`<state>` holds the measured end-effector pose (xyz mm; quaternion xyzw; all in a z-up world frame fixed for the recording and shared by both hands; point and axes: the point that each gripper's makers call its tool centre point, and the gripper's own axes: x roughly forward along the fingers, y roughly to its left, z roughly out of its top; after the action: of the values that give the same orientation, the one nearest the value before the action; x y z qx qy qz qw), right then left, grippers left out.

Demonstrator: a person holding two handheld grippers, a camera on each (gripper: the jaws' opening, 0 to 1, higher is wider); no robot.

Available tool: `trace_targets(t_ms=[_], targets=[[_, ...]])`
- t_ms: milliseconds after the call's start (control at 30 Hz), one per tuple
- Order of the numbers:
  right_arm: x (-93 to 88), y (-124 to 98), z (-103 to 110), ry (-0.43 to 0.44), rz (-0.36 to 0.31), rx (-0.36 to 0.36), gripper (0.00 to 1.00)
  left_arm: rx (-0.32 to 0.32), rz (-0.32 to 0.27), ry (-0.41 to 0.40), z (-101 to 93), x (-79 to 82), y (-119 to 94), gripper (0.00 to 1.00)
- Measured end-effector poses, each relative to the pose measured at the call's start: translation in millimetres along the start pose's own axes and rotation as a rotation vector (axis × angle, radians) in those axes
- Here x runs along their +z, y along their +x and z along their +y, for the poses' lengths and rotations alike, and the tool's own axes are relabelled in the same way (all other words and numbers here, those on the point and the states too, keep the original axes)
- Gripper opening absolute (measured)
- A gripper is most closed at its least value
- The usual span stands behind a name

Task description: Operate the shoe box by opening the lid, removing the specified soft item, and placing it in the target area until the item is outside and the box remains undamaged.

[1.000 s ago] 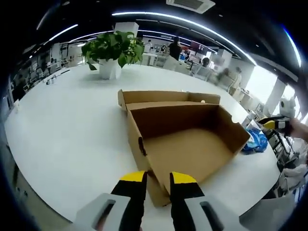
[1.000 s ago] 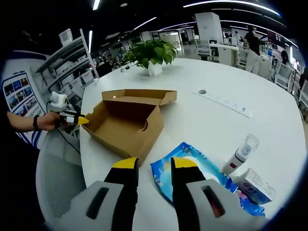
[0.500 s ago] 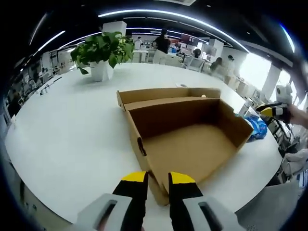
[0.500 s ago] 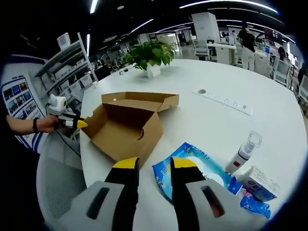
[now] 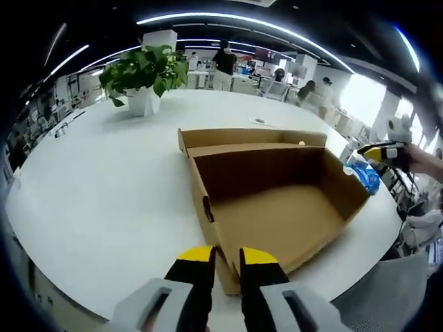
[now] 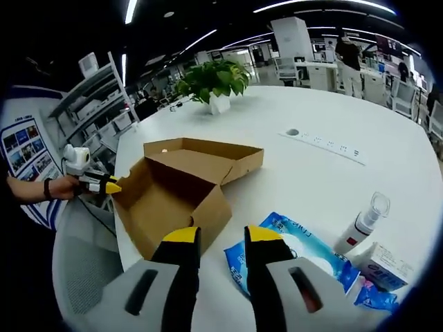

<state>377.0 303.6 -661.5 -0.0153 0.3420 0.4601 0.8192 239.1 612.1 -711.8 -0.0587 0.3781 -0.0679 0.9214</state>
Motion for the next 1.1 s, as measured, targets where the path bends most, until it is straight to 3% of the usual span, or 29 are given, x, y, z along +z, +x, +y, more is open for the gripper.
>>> trace_targets(t_ms=[333,633,1100], targets=[[7.8,16,4,0.011,0.005,0.015,0.23,-0.002,0.0,0.011,0.9,-1.8,-2,0.1],[25.2,32,-4,0.051,-0.005,0.004,0.23,0.005,-0.007,-0.001,-0.2,-1.4,-2,0.1],[40.4,70,-22,0.069,0.042,-0.018,0.23,0.005,-0.021,-0.044,1.6,-0.3,-1,0.1]])
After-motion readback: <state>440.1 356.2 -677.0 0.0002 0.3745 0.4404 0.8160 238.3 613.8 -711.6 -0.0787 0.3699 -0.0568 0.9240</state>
